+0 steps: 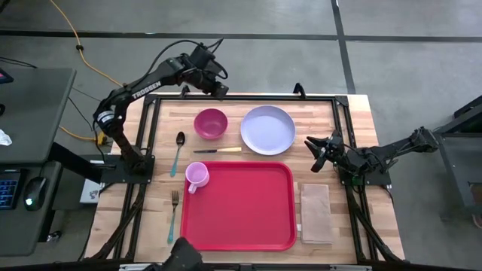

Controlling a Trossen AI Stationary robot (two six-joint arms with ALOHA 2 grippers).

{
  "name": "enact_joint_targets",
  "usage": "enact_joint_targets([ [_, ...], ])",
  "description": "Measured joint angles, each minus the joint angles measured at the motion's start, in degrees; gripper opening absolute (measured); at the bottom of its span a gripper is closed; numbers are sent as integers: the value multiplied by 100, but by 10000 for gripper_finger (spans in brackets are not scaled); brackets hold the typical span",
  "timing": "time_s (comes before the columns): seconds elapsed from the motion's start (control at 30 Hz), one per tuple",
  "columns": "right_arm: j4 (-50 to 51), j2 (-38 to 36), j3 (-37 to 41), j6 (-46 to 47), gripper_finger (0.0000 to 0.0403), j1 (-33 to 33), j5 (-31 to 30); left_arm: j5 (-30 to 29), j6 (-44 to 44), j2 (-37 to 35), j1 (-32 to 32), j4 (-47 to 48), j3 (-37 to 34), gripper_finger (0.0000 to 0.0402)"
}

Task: Set up tray
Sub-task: Put the white plate on the center of the red tray

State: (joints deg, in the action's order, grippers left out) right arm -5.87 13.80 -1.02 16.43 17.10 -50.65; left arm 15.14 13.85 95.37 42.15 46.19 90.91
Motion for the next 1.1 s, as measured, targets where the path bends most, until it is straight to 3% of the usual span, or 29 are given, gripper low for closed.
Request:
enact_joint_targets([
  [0.6, 2, 0, -4, 7, 83, 0, -500, 865, 498, -139, 163, -2224, -1465, 74],
  [0.77, 4, 0, -4, 12, 83, 1, -578, 804, 628, -619, -234, -2759, -1900, 74],
  [1.1, 55, 2, -4, 15, 83, 0, -621, -182, 1047, -2146, -1209, -3518, -2903, 74],
])
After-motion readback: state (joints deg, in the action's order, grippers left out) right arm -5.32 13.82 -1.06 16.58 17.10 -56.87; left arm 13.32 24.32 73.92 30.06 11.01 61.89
